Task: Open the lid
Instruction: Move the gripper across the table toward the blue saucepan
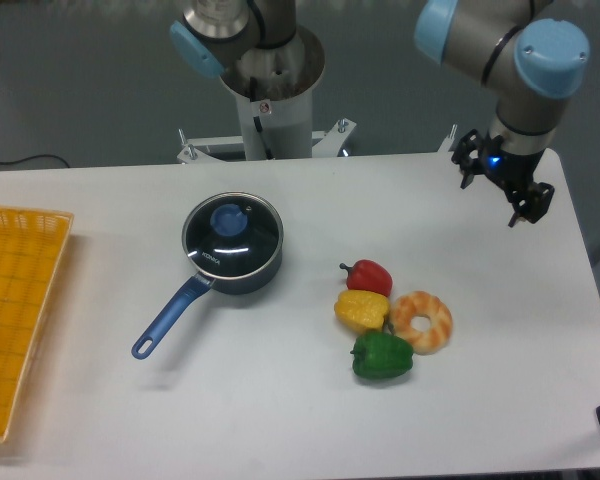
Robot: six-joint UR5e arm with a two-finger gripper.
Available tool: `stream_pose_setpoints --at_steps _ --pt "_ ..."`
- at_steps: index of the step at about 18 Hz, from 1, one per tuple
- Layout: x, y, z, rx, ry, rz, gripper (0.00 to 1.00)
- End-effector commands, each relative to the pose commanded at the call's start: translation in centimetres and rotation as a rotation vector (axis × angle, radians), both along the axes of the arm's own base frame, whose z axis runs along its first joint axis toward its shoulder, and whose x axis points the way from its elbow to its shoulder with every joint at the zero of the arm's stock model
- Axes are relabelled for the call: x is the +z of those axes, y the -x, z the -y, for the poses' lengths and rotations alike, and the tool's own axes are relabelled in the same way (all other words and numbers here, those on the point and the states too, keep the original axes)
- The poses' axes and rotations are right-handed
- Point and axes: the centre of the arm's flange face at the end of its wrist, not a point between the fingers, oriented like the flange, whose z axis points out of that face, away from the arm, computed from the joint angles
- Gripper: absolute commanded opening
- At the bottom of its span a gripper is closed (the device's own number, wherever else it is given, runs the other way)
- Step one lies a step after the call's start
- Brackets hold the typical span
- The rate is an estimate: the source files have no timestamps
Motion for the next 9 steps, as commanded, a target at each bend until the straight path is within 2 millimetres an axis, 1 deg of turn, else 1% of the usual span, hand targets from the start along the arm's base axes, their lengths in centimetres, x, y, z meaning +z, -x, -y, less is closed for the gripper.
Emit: stream_pose_setpoints --at_steps 1,3,6,8,9 --pt "0.2 -0.8 -0.5 -0.012 0.000 -0.001 1.00" --pt "0.4 -2.0 -0.7 -0.021 -0.001 -0.001 1.00" --pt "0.2 -4.5 -1.5 -0.049 0.003 0.010 1.00" --pt "0.0 -6.1 -2.2 -0.072 0.005 0.015 1.00" --pt "0.2 -6.9 -2.8 -0.087 0.005 0.011 1.00"
